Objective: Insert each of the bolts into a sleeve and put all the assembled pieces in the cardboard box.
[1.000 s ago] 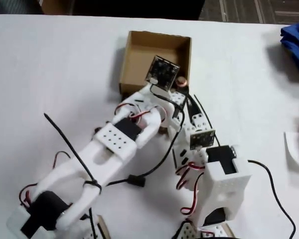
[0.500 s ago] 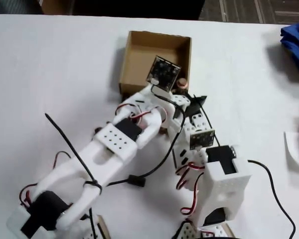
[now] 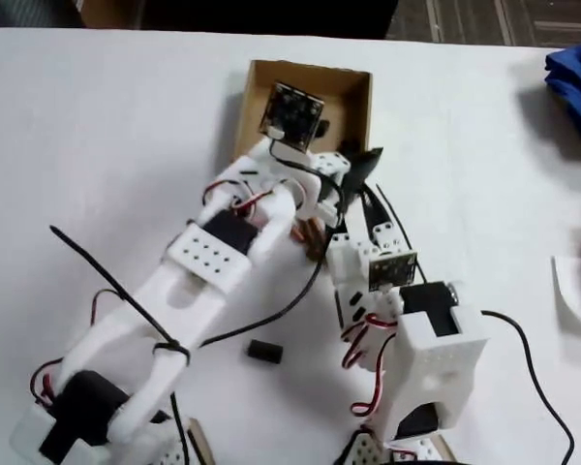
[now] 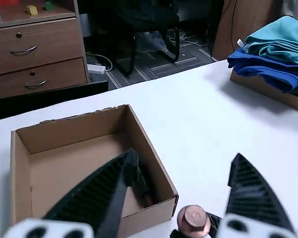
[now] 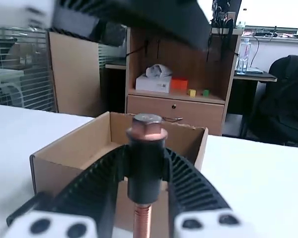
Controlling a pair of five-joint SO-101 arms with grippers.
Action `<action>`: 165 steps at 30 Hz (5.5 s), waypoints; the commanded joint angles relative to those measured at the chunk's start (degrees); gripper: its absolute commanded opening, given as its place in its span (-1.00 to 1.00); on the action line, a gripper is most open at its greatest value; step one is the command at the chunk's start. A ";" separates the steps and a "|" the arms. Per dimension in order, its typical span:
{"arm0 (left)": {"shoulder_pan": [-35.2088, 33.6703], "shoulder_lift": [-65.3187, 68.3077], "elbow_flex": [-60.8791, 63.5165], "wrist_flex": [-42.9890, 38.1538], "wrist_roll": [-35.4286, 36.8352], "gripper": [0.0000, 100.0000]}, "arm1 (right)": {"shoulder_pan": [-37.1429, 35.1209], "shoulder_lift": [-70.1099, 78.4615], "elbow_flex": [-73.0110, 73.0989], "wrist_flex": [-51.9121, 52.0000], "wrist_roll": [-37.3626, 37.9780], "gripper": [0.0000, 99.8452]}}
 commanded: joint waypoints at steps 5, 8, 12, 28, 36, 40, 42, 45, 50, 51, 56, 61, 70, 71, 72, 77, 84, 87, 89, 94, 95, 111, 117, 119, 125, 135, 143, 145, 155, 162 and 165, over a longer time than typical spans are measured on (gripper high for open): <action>-9.85 -1.14 -9.10 10.02 0.00 -0.40 | -0.22 -0.66 -1.32 -0.48 0.62 -0.96; -14.86 -3.69 -7.78 17.58 0.00 -0.40 | -0.48 -0.75 -2.73 0.66 5.27 -0.96; -19.43 -9.41 -1.54 26.29 -0.09 -0.40 | -0.40 -0.75 -7.12 2.95 9.93 -0.96; -22.51 -31.12 32.48 7.56 -0.09 -0.40 | -0.31 -19.65 -35.25 63.43 18.55 -0.96; -22.77 -31.03 45.49 -17.05 0.09 -0.40 | 2.68 -19.47 -50.46 86.46 -1.67 -0.96; -25.32 -31.03 46.02 -18.11 8.79 -0.40 | 2.86 -16.22 -57.67 91.30 -4.22 -0.96; -27.78 -30.95 46.02 -18.11 17.85 -0.40 | 2.86 -12.88 -61.54 92.62 -4.22 -0.96; -29.54 -30.95 46.02 -16.70 30.86 -0.40 | 2.77 -7.69 -68.40 96.84 -4.22 -0.96; -28.57 -28.31 40.48 -8.53 33.85 -0.40 | 1.89 0.92 -83.16 109.32 -4.22 -0.96; -28.48 -26.29 38.73 -7.21 33.85 -0.40 | 1.89 2.59 -86.33 111.78 -4.22 -0.96; -28.75 -11.16 29.41 -3.34 30.24 -0.40 | 1.89 9.89 -99.43 121.80 -4.31 -0.96; -30.24 -5.80 27.12 -1.93 29.80 -0.40 | 1.98 13.05 -104.88 130.42 -4.48 -0.96; -33.41 -6.51 28.35 -2.20 29.80 -0.40 | 1.89 13.49 -104.79 136.92 -4.57 -0.96; -33.32 -6.42 28.35 -2.29 29.80 -0.40 | 1.89 13.49 -104.79 136.84 -4.57 -0.96; -33.23 -6.42 28.26 -2.37 29.80 -0.40 | 1.80 13.49 -104.79 136.75 -4.57 -0.96; -33.23 -6.33 28.26 -2.37 29.80 -0.40 | 0.57 16.75 -105.14 136.75 -4.22 -0.96; -33.23 -6.33 28.26 -2.37 29.80 -0.40 | 0.57 20.79 -105.32 132.09 -4.22 -0.96; -33.23 -6.33 28.18 -2.37 29.80 -0.40 | 0.13 20.62 -105.32 131.38 -4.22 -0.96; -33.23 -6.33 28.09 -2.37 29.80 -0.40 | -0.04 20.70 -105.32 131.56 -4.22 -0.96; -33.23 -6.33 28.09 -2.37 29.89 -0.40 | -0.04 20.97 -105.32 131.82 -4.22 -0.95; -33.23 -6.33 28.09 -2.37 29.89 -0.40 | -0.04 20.97 -105.32 131.82 -4.22 -0.95; -33.49 -6.33 28.00 -2.46 29.80 -0.40 | -0.66 21.05 -104.97 136.31 -4.13 -0.56; -33.41 -6.24 28.00 -2.46 29.80 -0.40 | -0.75 20.44 -105.32 136.13 -4.13 -0.51; -33.41 -6.24 28.00 -2.46 29.89 -0.40 | -0.75 19.82 -105.32 136.48 -4.13 -0.51; -33.49 -6.33 28.00 -2.46 29.98 -0.40 | -1.80 12.62 -105.05 142.99 -4.57 -0.71; -34.37 -6.42 28.00 -2.37 30.07 -0.40 | -4.26 -2.77 -104.88 170.68 -4.22 -0.88; -42.90 -6.51 27.21 -2.11 29.98 -0.40 | -9.01 -12.26 -104.79 194.95 9.14 -0.87; -45.19 -6.51 27.03 -2.02 29.80 -0.40 | -11.03 -12.26 -103.91 198.81 13.80 -0.87; -57.85 -6.51 26.77 -2.37 20.22 -0.40 | -28.97 -16.92 -75.08 199.25 27.78 -0.62; -61.27 -6.07 25.71 -2.37 20.40 -0.40 | -36.79 -17.27 -62.86 191.96 27.43 -0.46; -63.30 -6.33 25.63 -2.37 20.40 -0.40 | -36.79 -16.84 -60.04 187.91 24.62 -0.46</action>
